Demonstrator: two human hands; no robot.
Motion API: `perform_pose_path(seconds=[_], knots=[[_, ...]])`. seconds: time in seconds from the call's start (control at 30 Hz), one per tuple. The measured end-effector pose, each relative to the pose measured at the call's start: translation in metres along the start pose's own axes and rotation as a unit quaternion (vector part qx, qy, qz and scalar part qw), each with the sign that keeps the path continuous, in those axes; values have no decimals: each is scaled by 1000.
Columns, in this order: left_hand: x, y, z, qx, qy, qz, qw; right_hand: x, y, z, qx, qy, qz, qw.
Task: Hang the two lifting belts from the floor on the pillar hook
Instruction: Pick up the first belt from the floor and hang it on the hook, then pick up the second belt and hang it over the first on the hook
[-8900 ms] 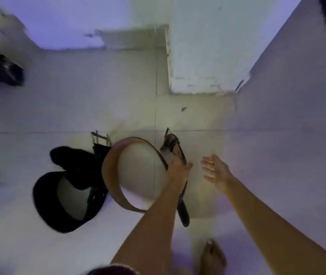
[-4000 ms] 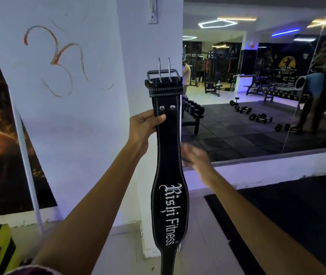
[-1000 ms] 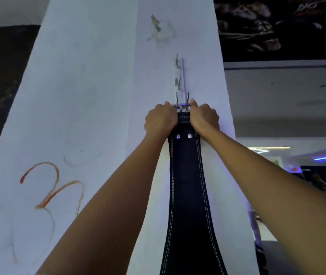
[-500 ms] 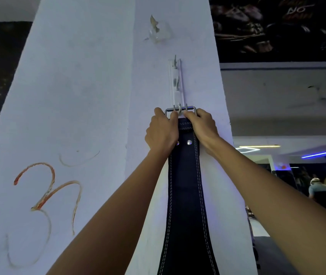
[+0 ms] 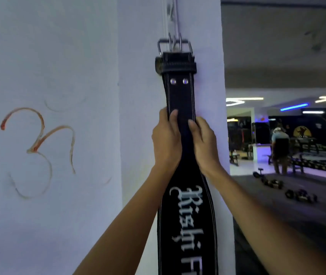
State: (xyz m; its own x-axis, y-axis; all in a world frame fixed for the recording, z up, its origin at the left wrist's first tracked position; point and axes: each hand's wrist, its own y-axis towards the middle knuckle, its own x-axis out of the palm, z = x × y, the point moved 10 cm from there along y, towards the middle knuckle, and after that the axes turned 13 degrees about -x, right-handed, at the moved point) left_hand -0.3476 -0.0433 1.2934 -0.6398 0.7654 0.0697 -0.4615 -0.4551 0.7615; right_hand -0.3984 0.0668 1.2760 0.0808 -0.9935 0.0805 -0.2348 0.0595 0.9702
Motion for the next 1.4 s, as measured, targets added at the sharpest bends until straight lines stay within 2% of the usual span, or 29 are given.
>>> perform_pose_path(seconds=[0.23, 0.4, 0.57, 0.67, 0.7, 0.77, 0.83, 0.9, 0.93, 1.0, 1.07, 1.2, 1.27, 1.4], knots=[[-38, -123, -117, -106, -9, -20, 994, -49, -166, 34, 167, 43, 100, 980], [-53, -209, -180, -205, 24, -52, 977, -61, -246, 51, 304, 60, 91, 946], [-58, -215, -200, -254, 66, -79, 962, -57, -259, 53, 353, 75, 54, 931], [-86, -258, -225, -339, 69, -70, 936, -70, -309, 60, 406, 19, 70, 911], [-101, -281, -235, -370, 80, -67, 923, -79, -344, 64, 440, -11, 88, 893], [-143, -342, -258, -439, 115, -77, 888, -87, -444, 62, 554, -51, 74, 827], [-195, -411, -279, -511, 145, -94, 842, -69, -552, 42, 690, -19, -23, 723], [-248, -473, -295, -566, 179, -116, 796, -41, -626, 5, 765, 38, -126, 631], [-275, -503, -301, -590, 197, -129, 772, -26, -654, -13, 780, 51, -169, 600], [-329, -556, -315, -628, 227, -140, 731, 4, -697, -40, 789, 48, -229, 568], [-374, -599, -323, -669, 246, -135, 688, 26, -732, -59, 789, 38, -265, 553], [-453, -685, -363, -728, 266, -135, 617, 66, -811, -83, 801, 23, -299, 518], [-483, -736, -396, -762, 257, -125, 581, 84, -869, -86, 809, 12, -301, 505], [-526, -856, -503, -796, 268, -75, 538, 121, -1040, -73, 827, 13, -318, 464]])
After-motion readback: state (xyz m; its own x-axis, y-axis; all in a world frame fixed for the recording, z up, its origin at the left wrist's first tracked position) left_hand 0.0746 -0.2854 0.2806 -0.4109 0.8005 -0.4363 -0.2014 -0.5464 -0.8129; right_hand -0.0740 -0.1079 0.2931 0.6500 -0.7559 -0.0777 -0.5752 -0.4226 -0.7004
